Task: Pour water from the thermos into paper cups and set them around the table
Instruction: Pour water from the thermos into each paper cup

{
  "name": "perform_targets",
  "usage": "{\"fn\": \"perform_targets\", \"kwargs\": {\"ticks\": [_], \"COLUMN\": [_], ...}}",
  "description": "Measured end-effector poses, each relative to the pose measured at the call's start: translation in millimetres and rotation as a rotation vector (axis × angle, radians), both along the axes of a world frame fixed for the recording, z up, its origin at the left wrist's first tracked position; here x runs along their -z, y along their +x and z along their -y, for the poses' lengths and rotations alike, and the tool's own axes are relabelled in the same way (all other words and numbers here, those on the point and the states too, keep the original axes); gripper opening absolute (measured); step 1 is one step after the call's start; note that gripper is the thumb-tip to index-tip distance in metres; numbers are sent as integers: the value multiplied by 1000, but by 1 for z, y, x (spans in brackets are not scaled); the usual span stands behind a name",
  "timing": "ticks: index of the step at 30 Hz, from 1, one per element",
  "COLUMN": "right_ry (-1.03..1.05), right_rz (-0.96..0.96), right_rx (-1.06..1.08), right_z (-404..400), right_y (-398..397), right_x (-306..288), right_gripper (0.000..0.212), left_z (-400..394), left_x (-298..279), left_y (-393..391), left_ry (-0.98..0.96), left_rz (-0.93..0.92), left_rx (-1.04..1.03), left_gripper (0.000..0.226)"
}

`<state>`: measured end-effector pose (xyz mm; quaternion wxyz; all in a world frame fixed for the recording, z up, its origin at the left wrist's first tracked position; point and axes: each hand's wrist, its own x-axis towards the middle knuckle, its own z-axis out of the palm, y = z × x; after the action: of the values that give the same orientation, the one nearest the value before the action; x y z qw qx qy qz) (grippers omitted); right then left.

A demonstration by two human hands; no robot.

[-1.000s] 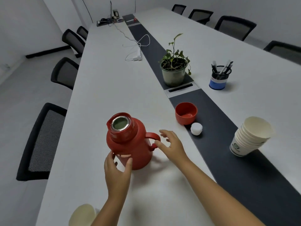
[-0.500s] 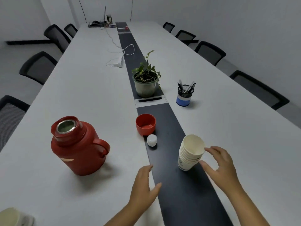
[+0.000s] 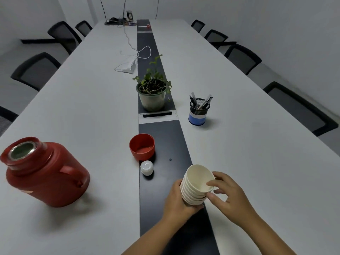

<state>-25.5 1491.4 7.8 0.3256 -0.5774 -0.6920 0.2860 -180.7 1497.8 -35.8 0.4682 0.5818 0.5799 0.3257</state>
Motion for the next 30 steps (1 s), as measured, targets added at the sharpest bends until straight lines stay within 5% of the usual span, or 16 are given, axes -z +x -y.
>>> {"fn": "perform_targets", "kwargs": {"ticks": [4, 8, 11, 16, 25, 28, 30], "right_ry": [45, 46, 114, 228, 14, -24, -29], "right_rz": [-93, -381, -647, -797, -494, -416, -352], "right_rx": [20, 74, 112, 252, 278, 252, 217], "right_z": [-3, -7, -9, 2, 67, 81, 89], "right_y": [13, 17, 22, 35, 11, -14, -36], "right_x": [1, 0, -1, 1, 22, 23, 24], "right_gripper": [26, 24, 26, 42, 97, 86, 76], "left_z": [-4, -8, -13, -19, -9, 8, 29], "left_x": [-12, -14, -9, 10, 28, 31, 31], "left_y": [7, 4, -1, -8, -20, -38, -61], "left_ry": [143, 223, 195, 64, 47, -60, -20], "left_rz": [-31, -54, -79, 49, 115, 59, 17], "left_rx": [19, 33, -6, -281, -289, -269, -323], "left_gripper": [56, 60, 54, 58, 72, 81, 66]}}
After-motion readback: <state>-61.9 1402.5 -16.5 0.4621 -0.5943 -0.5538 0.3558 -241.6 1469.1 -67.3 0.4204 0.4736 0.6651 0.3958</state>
